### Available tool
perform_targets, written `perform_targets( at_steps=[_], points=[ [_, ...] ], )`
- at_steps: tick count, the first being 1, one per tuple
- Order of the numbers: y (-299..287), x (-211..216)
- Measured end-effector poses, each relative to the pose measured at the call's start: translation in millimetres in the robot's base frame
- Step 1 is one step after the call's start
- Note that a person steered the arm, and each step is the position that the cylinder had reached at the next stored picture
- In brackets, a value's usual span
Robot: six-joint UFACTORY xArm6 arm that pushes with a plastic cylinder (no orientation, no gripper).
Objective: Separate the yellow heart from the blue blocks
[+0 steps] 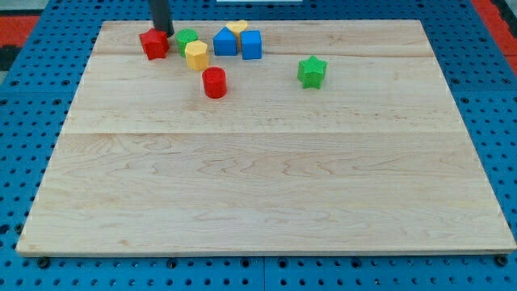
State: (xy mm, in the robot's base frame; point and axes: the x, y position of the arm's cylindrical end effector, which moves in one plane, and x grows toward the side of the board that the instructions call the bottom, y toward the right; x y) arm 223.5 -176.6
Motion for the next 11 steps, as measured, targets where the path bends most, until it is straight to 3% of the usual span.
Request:
perform_targets(
  at_steps=[2, 3, 6, 9, 11],
  points=[
    [-1.9, 7.5],
    [7.0, -18.7],
    [155.4, -8.6],
    [231.7, -10.3],
    [246.1, -5.6]
  ],
)
